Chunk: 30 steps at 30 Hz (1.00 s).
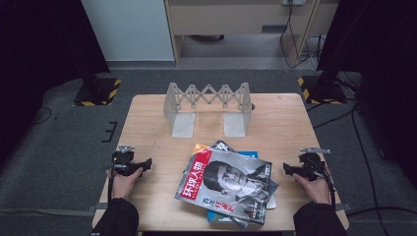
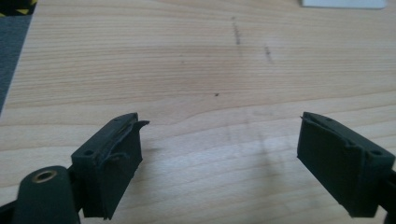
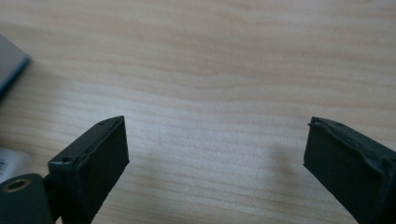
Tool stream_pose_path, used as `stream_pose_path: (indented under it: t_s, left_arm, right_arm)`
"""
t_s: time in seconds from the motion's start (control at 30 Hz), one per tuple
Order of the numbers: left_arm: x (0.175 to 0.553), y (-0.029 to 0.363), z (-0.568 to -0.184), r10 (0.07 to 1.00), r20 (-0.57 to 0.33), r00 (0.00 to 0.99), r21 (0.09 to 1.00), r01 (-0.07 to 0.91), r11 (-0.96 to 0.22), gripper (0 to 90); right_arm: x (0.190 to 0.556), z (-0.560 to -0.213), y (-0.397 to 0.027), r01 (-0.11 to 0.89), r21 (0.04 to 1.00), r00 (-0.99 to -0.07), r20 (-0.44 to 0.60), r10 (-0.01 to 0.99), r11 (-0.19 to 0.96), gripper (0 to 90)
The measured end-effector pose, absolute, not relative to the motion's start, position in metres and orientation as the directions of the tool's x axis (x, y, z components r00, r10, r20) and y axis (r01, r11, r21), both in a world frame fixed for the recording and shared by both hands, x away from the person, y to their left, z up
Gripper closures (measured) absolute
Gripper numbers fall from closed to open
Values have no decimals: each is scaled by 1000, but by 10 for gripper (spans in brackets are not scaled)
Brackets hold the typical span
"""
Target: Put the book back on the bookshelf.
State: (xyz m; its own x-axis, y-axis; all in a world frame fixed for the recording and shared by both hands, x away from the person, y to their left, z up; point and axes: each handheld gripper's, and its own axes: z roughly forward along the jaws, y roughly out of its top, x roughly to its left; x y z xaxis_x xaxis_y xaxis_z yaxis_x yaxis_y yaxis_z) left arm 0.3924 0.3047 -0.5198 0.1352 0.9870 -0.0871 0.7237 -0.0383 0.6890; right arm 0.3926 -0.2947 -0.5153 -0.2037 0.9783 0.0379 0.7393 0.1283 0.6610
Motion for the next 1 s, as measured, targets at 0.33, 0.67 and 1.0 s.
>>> stream_pose_path:
  t_s: [0.33, 0.67, 1.0]
  left_arm:
    - [373, 291, -499, 954, -205, 220, 755, 656, 11, 165]
    - [355, 271, -484, 911, -280, 303, 774, 632, 27, 183]
    - [330, 249, -475, 854, -318, 412, 776, 631, -16, 220]
  right_arm:
    - [381, -488, -289, 686, 725, -206, 106, 973, 66, 91]
    - [367, -460, -275, 597, 799, -254, 110, 961, 67, 95]
    - [360, -448, -252, 582, 807, -309, 113, 944, 94, 94]
